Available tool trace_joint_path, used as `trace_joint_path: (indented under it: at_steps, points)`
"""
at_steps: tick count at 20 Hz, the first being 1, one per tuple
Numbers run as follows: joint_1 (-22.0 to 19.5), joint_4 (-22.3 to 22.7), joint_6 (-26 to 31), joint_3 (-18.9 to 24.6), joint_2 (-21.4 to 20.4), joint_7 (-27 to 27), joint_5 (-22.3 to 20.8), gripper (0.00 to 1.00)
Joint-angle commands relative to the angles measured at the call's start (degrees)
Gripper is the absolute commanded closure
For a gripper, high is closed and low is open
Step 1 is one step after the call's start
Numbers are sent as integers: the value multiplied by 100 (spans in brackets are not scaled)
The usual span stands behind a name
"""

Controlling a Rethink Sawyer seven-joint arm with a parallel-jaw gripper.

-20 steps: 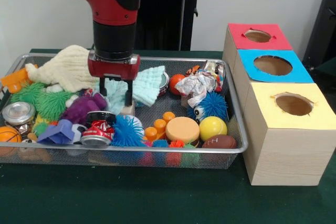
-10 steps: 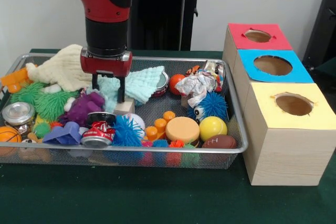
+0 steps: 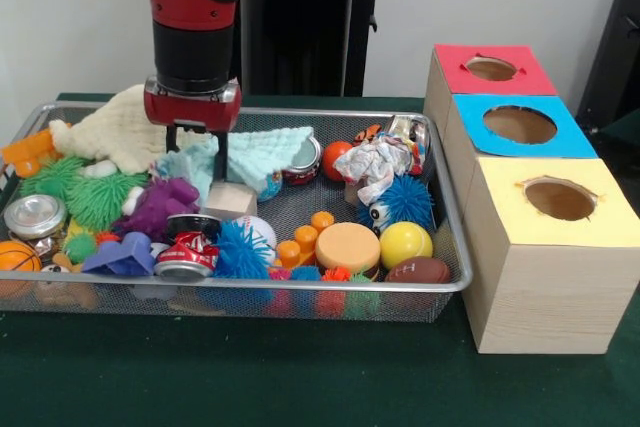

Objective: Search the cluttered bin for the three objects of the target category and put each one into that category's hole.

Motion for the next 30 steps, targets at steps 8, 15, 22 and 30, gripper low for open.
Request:
trace_joint_path:
  at_steps: [8, 15, 22, 30]
  points:
    - [25, 995, 40, -203, -5, 586, -163, 0]
    - [184, 1196, -205, -231, 209, 843, -15, 0]
    - [621, 1293, -691, -159, 578, 1289, 338, 0]
    - [1479, 1264, -1373, -230, 905, 1840, 1223, 0]
